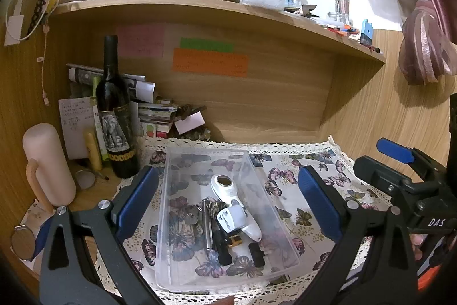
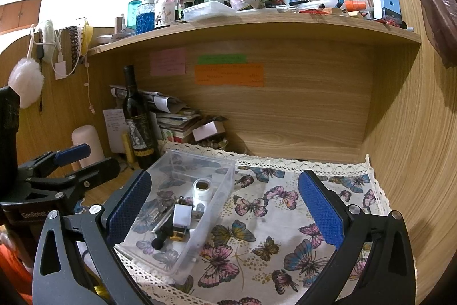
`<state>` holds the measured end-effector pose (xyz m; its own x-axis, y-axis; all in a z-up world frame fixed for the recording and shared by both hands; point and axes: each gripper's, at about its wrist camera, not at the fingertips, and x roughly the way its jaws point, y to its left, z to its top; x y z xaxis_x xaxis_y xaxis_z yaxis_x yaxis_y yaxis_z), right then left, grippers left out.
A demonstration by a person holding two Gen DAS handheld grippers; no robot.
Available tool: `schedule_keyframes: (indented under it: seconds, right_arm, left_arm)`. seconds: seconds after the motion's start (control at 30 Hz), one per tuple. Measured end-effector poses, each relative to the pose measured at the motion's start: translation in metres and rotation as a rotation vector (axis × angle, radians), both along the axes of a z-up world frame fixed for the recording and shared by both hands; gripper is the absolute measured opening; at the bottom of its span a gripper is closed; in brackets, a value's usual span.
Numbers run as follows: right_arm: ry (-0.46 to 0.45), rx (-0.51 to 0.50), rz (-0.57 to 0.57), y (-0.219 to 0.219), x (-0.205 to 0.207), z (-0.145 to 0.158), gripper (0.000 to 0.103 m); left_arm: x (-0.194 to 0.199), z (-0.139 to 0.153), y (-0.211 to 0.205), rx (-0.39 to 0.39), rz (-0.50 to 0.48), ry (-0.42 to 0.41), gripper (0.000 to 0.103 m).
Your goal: Organize rigid objects
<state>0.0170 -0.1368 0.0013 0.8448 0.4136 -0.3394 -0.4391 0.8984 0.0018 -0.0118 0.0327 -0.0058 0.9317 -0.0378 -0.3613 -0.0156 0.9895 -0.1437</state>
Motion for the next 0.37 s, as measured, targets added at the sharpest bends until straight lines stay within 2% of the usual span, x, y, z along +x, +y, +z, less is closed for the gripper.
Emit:
schedule_keyframes:
  seconds: [0.37]
  right_arm:
    - [0.012,0.003,-0.007,0.0008,0.0019,-0.0027,0.103]
  left_arm:
    - [0.0047,-0.0036,-0.0001,0.0,-0.012,0.015,0.1]
